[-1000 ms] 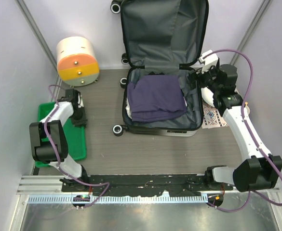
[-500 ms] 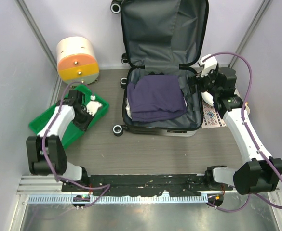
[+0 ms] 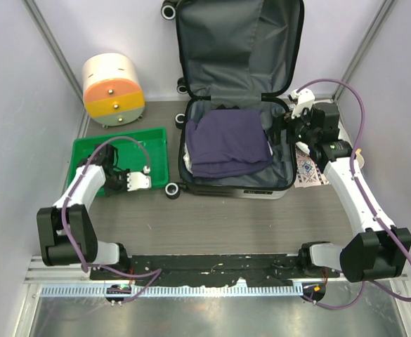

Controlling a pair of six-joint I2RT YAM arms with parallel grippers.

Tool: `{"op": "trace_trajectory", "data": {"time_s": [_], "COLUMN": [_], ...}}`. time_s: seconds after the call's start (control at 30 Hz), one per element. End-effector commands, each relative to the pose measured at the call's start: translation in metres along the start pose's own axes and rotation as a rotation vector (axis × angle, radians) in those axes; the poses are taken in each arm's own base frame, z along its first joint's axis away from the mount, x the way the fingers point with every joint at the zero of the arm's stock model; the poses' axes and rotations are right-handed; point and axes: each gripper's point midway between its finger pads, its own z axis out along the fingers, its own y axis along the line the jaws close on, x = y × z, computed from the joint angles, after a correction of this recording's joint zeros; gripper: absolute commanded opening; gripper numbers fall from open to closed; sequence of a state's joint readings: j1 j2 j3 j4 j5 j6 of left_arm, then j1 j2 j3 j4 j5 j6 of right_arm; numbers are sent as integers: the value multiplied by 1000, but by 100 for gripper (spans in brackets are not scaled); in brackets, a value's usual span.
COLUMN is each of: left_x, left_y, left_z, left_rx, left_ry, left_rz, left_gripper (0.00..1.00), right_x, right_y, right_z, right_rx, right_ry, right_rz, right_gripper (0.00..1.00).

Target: Open, take out, and arrange the luggage

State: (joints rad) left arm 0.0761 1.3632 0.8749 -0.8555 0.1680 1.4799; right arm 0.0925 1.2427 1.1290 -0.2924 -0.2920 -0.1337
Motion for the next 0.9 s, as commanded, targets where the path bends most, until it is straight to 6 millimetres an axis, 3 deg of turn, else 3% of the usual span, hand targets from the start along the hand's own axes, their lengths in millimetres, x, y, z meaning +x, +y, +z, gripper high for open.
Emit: {"op": "trace_trajectory", "data": {"time_s": [0.0,0.1,0.2,0.23,0.27,0.3,0.5,0.67,0.7,0.73,0.77,0.87], "left_x": [-21,-16,-15,-15,-13,-14,-26,-65,-69,-79,-83,-99], "left_y": [17,15,17,18,20,23,55,83,85,88,91,93], "left_z": [11,16,12,9,5,2,-41,-90,-96,-106,-112,-125], "left_rx": [-13,5,-10,-19,-33,-47,-168,-254,-264,-268,-279,-291], "left_ry": [-112,-99,-107,-111,-110,-119,-190,-386,-413,-464,-486,-558], "left_rz": [220,224,195,190,163,149,-94,-288,-315,-363,-375,-413], "left_gripper": [13,27,59,84,85,99,100,100,100,100,100,100], "right_x": [12,25,39,42,45,47,55,66,74,70,74,89], "right_y": [10,13,17,21,23,24,28,23,17,13,10,13], "right_z": [1,3,7,11,14,17,53,81,88,92,95,102], "right_rx": [-34,-48,-60,-81,-85,-90,-135,-140,-111,-97,-86,-119], "right_ry": [54,112,151,160,169,174,187,224,244,237,250,297], "right_rz": [71,109,163,177,212,231,354,395,399,392,388,350], "right_gripper": [89,89,89,89,89,89,84,83,84,84,90,92]}}
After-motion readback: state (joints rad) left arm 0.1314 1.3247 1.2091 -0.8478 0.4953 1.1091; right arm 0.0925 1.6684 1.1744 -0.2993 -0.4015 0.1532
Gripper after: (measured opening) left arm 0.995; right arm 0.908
